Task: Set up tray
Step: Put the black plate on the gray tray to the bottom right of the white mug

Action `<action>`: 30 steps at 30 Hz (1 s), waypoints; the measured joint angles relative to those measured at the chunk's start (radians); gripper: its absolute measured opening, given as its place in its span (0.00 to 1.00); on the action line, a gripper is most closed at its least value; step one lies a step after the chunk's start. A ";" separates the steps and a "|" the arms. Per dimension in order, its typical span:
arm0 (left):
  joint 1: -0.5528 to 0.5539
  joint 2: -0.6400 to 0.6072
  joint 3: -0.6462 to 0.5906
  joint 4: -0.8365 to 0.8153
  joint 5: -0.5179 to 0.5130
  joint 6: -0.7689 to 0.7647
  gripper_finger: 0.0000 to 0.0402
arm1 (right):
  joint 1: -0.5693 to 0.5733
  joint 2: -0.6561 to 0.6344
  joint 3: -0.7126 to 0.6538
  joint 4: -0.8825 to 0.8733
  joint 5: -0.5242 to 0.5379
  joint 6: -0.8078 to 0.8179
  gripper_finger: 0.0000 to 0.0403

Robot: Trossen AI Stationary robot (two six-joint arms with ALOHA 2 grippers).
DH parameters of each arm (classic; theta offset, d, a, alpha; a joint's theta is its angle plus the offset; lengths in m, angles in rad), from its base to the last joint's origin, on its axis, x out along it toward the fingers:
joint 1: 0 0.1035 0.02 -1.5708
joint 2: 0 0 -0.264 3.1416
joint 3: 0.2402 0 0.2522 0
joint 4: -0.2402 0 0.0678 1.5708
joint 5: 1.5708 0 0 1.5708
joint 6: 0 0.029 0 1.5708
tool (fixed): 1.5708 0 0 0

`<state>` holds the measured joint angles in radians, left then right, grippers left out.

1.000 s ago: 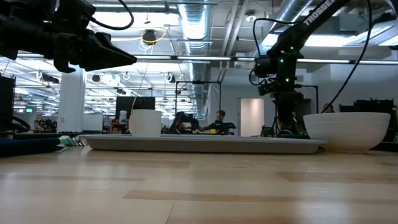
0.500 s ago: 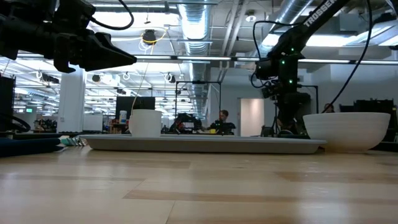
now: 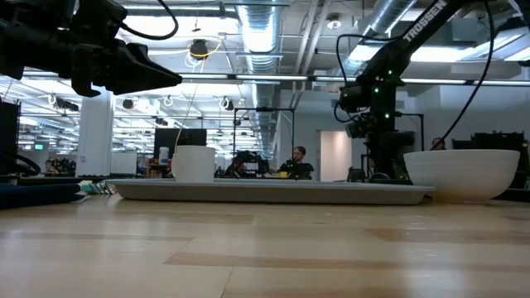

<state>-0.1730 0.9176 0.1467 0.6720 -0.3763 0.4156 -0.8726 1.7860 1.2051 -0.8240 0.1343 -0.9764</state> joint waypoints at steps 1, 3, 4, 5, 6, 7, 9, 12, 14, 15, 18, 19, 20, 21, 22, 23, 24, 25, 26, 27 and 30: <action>0.000 0.000 0.000 0.000 0.000 0.000 0.34 | 0.000 0.011 0.000 -0.005 0.003 0.000 0.28; 0.000 0.000 0.000 0.000 0.000 0.000 0.34 | 0.001 0.033 0.000 -0.012 0.007 0.000 0.28; 0.000 0.000 0.000 0.000 0.000 0.000 0.34 | 0.003 0.041 0.000 -0.009 0.018 0.000 0.28; 0.000 0.000 0.000 0.000 0.001 0.000 0.34 | 0.005 0.048 0.000 -0.003 0.029 0.000 0.28; 0.000 0.000 0.000 0.000 0.001 0.000 0.34 | 0.007 0.054 0.000 0.003 0.041 0.003 0.28; 0.000 0.000 0.000 0.000 0.001 0.000 0.34 | 0.009 0.060 0.000 0.008 0.050 0.005 0.28; 0.000 0.000 0.000 0.000 0.001 0.000 0.34 | 0.009 0.068 0.001 0.015 0.058 0.006 0.28; 0.000 0.000 0.000 0.000 0.001 0.000 0.34 | 0.008 0.069 0.001 0.027 0.058 0.006 0.28; 0.000 0.000 0.000 0.000 0.002 0.000 0.34 | 0.008 0.069 0.001 0.032 0.058 0.006 0.28; 0.000 0.000 0.000 0.000 0.002 0.001 0.34 | 0.008 0.069 0.001 0.033 0.058 0.006 0.28; 0.000 0.000 0.000 0.000 0.002 0.001 0.34 | 0.008 0.069 0.001 0.033 0.055 0.006 0.28; 0.000 0.000 0.000 0.000 0.002 0.001 0.34 | 0.008 0.069 0.001 0.034 0.053 0.007 0.28; 0.000 0.000 0.000 0.000 0.002 0.001 0.34 | 0.008 0.069 0.001 0.036 0.052 0.007 0.28; 0.000 0.000 0.000 0.000 0.002 0.002 0.34 | 0.008 0.069 0.001 0.036 0.052 0.007 0.28; 0.000 0.000 0.000 0.000 0.002 0.004 0.34 | 0.008 0.069 0.001 0.036 0.051 0.007 0.28; 0.000 0.000 0.000 0.000 0.002 0.004 0.34 | 0.008 0.069 0.001 0.036 0.051 0.007 0.28; 0.000 0.000 0.000 0.000 0.003 0.004 0.34 | 0.008 0.069 0.001 0.037 0.051 0.007 0.28; 0.000 0.000 0.000 0.000 0.003 0.004 0.34 | 0.008 0.069 0.001 0.038 0.048 0.007 0.28; 0.000 0.000 0.000 0.000 0.003 0.004 0.34 | 0.008 0.069 0.001 0.040 0.046 0.007 0.28; 0.000 0.000 0.000 0.000 0.003 0.004 0.34 | 0.008 0.069 0.001 0.040 0.042 0.007 0.28; 0.000 0.000 0.000 0.000 0.003 0.004 0.34 | 0.006 0.069 0.001 0.040 0.025 0.007 0.28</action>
<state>-0.1733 0.9174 0.1467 0.6722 -0.3734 0.4194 -0.8665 1.8545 1.2060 -0.7837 0.1593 -0.9696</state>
